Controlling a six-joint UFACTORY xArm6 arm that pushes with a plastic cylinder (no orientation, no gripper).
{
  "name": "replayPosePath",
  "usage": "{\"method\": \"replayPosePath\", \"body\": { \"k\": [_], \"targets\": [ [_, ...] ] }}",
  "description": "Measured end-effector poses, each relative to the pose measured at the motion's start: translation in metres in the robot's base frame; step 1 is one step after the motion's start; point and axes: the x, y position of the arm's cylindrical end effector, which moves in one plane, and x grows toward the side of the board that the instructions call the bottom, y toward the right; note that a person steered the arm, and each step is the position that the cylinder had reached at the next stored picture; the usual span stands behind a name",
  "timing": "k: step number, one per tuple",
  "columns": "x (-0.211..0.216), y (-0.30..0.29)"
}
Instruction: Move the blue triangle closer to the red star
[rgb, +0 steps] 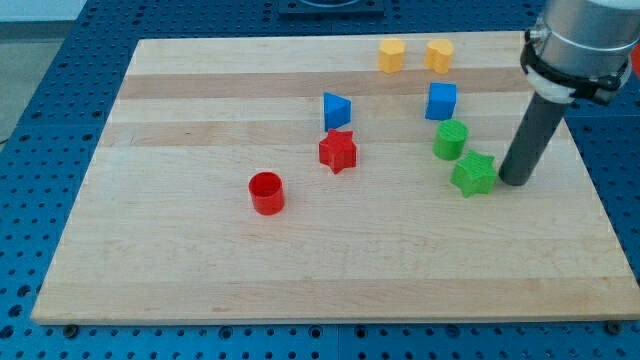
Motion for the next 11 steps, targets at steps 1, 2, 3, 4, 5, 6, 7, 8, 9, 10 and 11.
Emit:
{"method": "replayPosePath", "body": {
  "k": [1,2,3,4,5,6,7,8,9,10,11],
  "targets": [
    [0.009,-0.02],
    [0.028,-0.044],
    [0.035,-0.046],
    [0.067,-0.048],
    [0.046,-0.133],
    [-0.03,-0.118],
    [-0.108,-0.12],
    [-0.142,-0.141],
    [-0.125,-0.176],
    [-0.103,-0.187],
    [-0.085,-0.187]
  ]
}}
